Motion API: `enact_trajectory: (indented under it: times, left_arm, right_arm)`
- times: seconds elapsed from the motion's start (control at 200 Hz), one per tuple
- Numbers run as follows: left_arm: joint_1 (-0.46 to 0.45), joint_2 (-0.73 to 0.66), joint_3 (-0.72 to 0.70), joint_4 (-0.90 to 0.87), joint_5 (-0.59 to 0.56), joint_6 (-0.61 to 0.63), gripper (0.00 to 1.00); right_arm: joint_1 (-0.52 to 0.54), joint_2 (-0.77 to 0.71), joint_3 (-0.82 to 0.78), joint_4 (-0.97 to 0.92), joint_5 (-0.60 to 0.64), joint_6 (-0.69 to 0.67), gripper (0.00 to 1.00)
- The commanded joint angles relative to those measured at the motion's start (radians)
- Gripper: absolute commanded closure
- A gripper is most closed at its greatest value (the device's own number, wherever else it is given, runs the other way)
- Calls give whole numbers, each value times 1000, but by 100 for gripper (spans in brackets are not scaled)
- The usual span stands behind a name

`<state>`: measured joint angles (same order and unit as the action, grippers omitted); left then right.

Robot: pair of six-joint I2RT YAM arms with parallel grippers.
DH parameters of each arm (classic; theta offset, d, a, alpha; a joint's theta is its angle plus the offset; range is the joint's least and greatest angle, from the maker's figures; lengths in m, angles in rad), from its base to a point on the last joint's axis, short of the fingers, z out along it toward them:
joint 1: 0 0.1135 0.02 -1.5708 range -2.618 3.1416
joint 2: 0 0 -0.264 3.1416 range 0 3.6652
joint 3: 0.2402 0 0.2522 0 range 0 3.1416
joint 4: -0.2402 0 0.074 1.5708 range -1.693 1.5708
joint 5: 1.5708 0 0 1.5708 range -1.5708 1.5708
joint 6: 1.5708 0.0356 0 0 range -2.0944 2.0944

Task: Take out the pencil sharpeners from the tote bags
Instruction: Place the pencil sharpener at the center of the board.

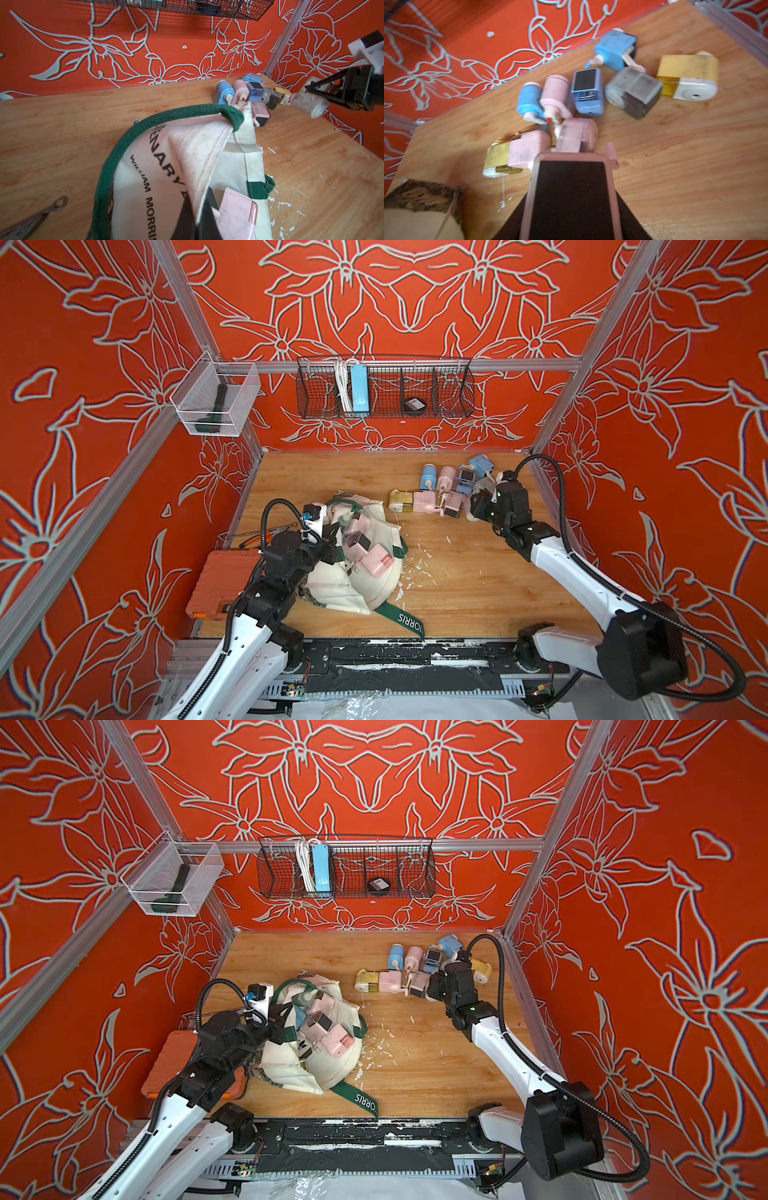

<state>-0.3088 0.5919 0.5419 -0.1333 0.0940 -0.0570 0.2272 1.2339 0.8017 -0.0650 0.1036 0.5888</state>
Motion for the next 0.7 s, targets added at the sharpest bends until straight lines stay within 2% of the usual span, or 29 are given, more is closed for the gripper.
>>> enact_trajectory:
  times: [0.0, 0.075, 0.275, 0.696]
  left_arm:
    - [-4, -12, 10, 10, 16, -10, 100]
    - [-4, -11, 10, 10, 16, -10, 100]
    - [-4, -10, 10, 8, 16, -10, 100]
    - [-4, -10, 10, 11, 15, -9, 100]
  right_arm:
    - [-50, 43, -30, 87, 29, 53, 68]
    - [-95, 83, -32, 101, -18, 68, 68]
    - [-137, 177, -52, 211, -31, 114, 68]
    - [-168, 410, -23, 368, -119, 178, 67]
